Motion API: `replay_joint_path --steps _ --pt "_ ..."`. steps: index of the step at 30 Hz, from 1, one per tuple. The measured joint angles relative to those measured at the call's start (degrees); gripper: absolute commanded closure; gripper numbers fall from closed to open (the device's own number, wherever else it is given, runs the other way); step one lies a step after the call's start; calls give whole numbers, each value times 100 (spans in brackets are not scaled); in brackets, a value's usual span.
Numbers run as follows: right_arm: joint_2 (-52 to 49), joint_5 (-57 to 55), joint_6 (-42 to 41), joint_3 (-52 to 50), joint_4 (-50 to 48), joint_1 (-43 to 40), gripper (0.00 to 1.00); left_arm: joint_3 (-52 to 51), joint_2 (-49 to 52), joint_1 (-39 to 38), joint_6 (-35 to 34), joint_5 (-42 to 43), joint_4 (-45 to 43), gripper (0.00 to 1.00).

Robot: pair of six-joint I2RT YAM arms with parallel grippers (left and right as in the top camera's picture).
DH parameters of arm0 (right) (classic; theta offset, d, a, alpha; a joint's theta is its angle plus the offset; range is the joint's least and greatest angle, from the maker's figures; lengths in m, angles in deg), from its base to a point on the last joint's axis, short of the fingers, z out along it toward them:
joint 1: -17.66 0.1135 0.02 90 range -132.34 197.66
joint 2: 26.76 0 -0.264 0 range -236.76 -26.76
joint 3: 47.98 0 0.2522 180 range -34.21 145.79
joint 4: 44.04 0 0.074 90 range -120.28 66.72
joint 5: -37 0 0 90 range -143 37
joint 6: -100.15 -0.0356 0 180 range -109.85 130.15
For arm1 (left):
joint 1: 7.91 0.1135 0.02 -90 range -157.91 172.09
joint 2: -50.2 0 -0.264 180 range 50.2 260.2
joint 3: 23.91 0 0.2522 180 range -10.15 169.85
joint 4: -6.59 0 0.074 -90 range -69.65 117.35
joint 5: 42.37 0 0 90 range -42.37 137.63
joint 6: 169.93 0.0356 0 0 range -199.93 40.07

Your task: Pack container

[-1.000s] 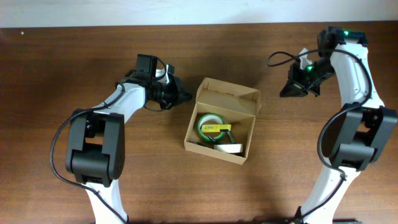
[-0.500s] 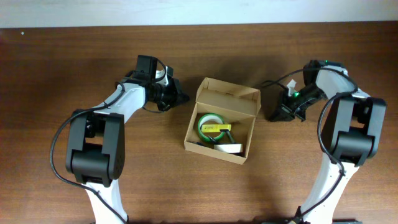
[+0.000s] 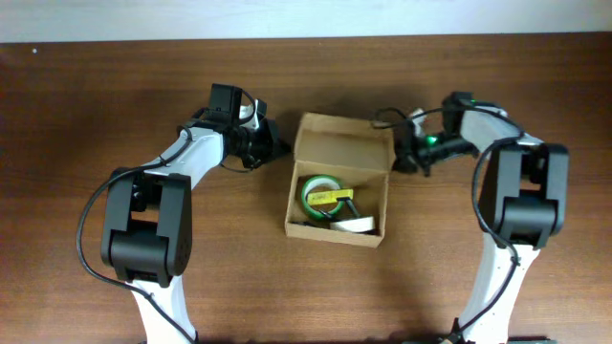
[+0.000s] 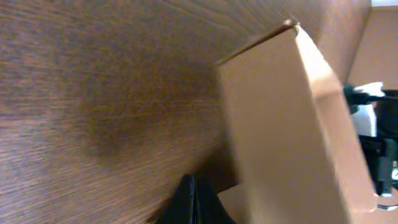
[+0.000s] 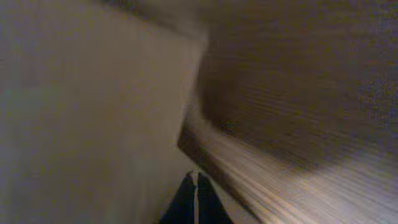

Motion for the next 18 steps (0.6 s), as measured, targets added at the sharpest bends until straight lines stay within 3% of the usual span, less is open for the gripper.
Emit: replay_joint_path --steps 10,18 --pt "0 964 -111 0 -269 555 96 -2 0 39 208 162 -7 98" --pt "0 1038 715 0 831 496 96 0 0 50 345 503 11 98"
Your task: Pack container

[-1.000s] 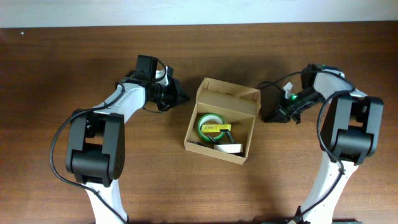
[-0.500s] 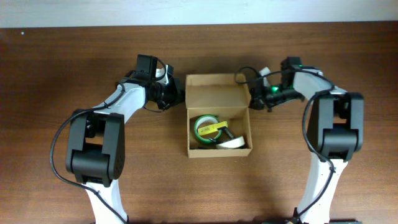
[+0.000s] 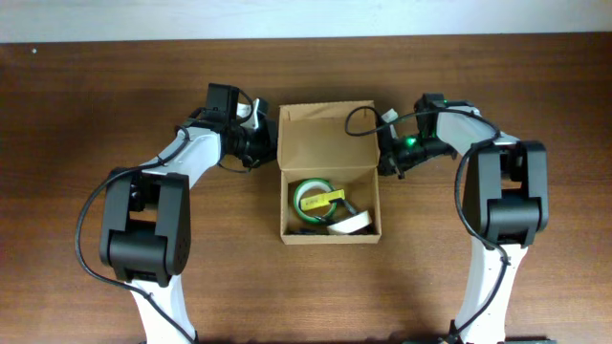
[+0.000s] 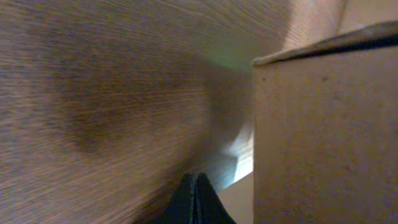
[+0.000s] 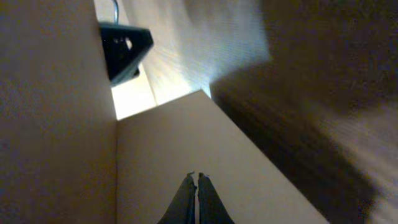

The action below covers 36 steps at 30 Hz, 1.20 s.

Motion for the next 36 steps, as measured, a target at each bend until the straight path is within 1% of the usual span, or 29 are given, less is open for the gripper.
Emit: replay_joint_path --steps 8,15,20,27,36 --pt "0 -2 1309 0 1145 -343 96 0 0 -17 85 450 -118 98" --pt "0 0 2111 0 1665 -640 96 0 0 -17 122 1060 -776 98" --pt "0 48 2387 0 1821 -656 96 -2 0 -13 122 1639 -1119 98" --pt "0 85 2522 57 2002 -656 96 -2 0 -7 125 2514 -1504 98" --pt "0 83 2542 175 2037 -656 96 -2 0 -7 122 2835 -1504 98"
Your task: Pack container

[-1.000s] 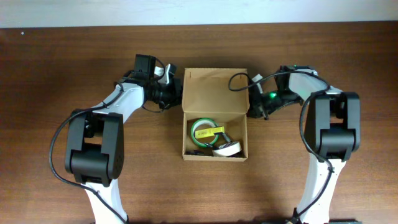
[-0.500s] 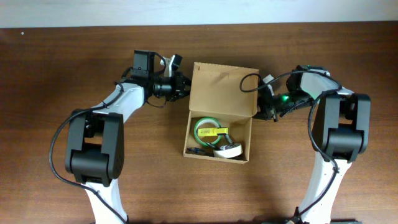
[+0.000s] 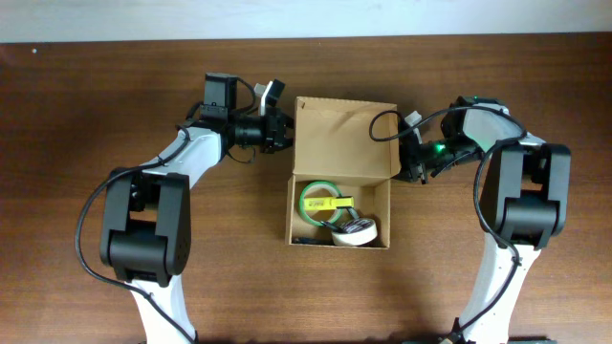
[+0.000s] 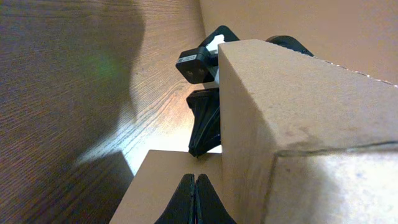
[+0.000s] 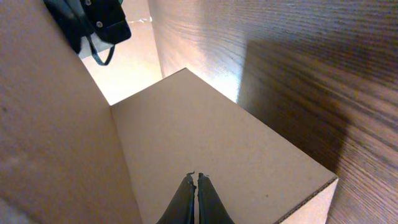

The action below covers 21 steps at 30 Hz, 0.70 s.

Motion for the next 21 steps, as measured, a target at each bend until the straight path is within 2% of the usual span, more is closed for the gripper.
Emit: replay_joint_path --steps 15,21 --pt "0 166 -2 254 -101 -750 96 0 0 0 2 39 4 98" --pt "0 256 -7 313 -79 -765 96 0 0 0 0 42 4 98"
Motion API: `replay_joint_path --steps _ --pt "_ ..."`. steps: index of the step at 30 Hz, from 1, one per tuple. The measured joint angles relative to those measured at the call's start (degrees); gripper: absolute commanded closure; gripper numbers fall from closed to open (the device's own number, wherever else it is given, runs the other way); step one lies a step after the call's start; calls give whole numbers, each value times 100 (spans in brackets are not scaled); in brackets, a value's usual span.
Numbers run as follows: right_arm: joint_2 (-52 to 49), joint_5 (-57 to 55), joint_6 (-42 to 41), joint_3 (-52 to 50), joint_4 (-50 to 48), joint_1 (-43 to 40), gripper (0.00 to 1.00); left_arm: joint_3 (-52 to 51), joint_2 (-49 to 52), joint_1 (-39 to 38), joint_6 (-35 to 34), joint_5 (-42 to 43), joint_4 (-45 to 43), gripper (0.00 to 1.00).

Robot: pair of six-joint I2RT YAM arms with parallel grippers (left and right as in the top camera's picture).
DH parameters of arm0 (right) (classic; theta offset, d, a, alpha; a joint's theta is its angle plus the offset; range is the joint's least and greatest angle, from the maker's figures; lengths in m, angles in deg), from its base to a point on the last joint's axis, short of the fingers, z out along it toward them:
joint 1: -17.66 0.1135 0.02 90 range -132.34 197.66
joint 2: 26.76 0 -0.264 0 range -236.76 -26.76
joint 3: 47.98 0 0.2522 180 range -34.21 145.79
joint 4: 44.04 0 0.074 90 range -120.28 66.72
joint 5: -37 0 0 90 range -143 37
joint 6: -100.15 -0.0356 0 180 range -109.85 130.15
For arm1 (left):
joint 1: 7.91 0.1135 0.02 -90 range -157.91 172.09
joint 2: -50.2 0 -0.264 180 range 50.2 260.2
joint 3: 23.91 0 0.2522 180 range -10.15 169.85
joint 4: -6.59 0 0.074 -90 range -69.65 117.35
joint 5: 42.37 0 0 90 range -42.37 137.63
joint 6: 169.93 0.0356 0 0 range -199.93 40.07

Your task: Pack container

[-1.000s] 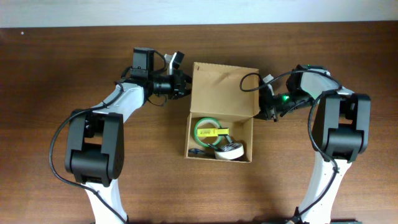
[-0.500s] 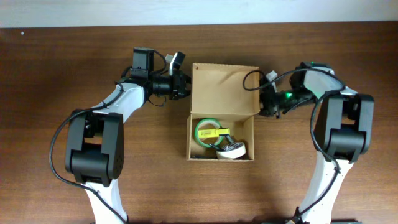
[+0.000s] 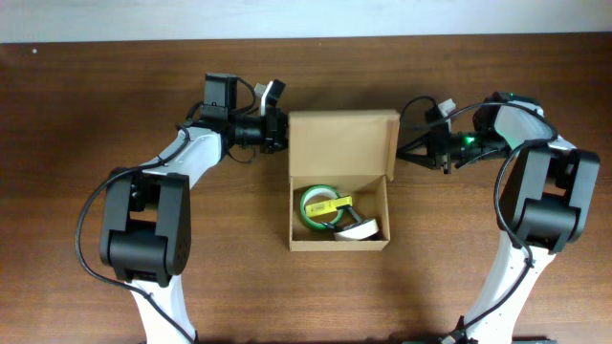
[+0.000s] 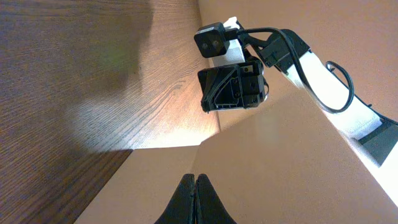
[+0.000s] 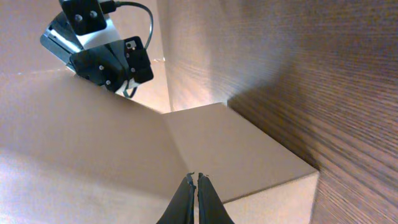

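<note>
An open cardboard box (image 3: 293, 218) lies mid-table with its lid (image 3: 342, 143) hinged at the far side and leaning over the back of the box. Inside are a green tape roll (image 3: 318, 204) with a yellow label (image 3: 332, 202) and a white roll (image 3: 360, 229). My left gripper (image 3: 285, 131) is shut, its tips (image 4: 196, 176) against the lid's left edge. The right gripper (image 3: 402, 153) is shut too, its tips (image 5: 198, 175) against the lid's right edge. Each wrist view shows mainly cardboard and the opposite gripper beyond it.
Brown wooden table (image 3: 115, 268) all around the box. Both arms reach in from the near side, their bases at the front left and front right. Cables hang from each wrist close to the lid's top corners.
The lid lay further back and now leans over the back of the box. The box sits squarer. My right gripper has shifted up along the lid's right edge; the left stays at the left edge.
At first the box sat skewed, lid back, with both shut grippers beside the lid. Then the box stood square and further left. Then it lay further right, grippers at the lid's sides. Now the lid is tipped up between them.
</note>
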Motion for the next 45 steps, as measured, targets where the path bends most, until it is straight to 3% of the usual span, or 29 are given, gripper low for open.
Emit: replay_joint_path --steps 5,12,18,28,45 --pt "0 111 68 59 297 0 96 0 0 -13 0 17 0 98" --pt "2 492 730 745 1615 7 96 0 0 -22 2 20 0 98" --pt "457 514 664 813 1631 83 92 0 0 -22 0 129 2 98" --pt "2437 420 243 863 1631 179 91 0 0 -144 0 903 155 98" --pt "2907 -221 -81 872 1628 177 89 0 -118 -1123 468 1488 625 98"
